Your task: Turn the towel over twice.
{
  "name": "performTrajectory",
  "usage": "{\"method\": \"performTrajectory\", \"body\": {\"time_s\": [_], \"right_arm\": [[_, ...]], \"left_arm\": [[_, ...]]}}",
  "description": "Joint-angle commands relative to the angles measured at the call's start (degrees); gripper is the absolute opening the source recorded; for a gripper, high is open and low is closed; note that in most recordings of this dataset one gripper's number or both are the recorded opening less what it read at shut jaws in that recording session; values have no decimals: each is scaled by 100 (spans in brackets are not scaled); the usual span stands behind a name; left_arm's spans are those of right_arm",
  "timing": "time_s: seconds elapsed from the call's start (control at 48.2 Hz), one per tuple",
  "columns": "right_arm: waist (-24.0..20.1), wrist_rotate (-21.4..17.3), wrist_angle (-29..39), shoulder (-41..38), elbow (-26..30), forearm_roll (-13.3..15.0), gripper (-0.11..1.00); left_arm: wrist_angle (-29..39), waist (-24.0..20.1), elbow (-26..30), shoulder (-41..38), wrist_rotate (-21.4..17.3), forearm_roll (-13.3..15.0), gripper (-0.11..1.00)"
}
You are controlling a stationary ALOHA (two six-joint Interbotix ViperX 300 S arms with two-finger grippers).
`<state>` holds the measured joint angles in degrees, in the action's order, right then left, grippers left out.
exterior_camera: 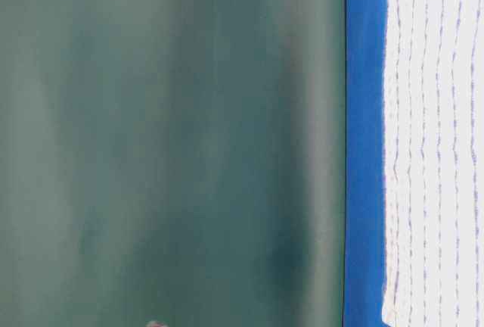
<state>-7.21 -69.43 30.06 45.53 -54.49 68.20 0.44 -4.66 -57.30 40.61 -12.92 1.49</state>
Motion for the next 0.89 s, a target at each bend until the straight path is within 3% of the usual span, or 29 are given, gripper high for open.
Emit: {"method": "performTrajectory", "body": {"time_s": [0.0,0.207,0.436,0.581,0.871], "right_arm": [[272,158,-114,237,-26,53,58],[1072,255,-721,580,-431,62,57],[2021,246,-2030,633,-809,26,57],[2180,246,-2426,545,-809,18,57],[2074,185,-2479,694,-800,-53,57]], "left_arm": [[-105,-246,-18,255,0,-9,74],[-237,-747,-343,554,26,0,74],[-677,-923,-650,536,211,0,74],[-668,-923,-712,571,352,0,74],[-580,-668,-729,782,413,0,74]]}}
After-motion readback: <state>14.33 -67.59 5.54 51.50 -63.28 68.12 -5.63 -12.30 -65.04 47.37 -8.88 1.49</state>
